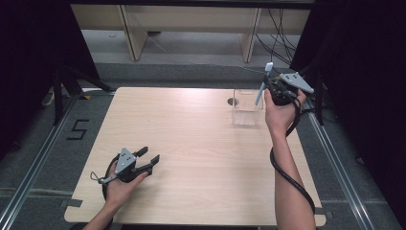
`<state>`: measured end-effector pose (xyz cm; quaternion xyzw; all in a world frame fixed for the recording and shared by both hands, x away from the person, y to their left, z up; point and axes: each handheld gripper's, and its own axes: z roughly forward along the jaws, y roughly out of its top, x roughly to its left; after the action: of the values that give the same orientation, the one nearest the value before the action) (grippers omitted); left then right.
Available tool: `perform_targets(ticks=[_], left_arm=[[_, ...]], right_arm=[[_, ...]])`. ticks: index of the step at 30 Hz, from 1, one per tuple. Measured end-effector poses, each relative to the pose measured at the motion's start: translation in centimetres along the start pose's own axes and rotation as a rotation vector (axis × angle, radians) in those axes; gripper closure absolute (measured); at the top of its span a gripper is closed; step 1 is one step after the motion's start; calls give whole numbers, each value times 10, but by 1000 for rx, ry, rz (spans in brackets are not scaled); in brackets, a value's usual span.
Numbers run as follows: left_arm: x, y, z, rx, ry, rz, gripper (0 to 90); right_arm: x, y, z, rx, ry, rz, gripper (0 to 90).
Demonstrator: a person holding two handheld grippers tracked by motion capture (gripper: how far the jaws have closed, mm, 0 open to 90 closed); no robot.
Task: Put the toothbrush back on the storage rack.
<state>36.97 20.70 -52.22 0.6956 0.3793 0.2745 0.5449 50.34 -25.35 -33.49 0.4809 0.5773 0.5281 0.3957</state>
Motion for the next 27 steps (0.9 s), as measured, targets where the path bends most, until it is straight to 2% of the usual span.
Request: perform_targets(ticks=[12, 17, 27], left_arm=[[0, 0, 0, -1, 1, -1, 395], [0, 0, 0, 2, 1, 1, 396], [0, 0, 0, 0, 2, 1, 396]], right_arm=[[-11, -5, 7, 4, -38, -6, 859], [-15, -9, 10, 20, -55, 12, 859], [-17, -13, 17, 26, -64, -12, 859]])
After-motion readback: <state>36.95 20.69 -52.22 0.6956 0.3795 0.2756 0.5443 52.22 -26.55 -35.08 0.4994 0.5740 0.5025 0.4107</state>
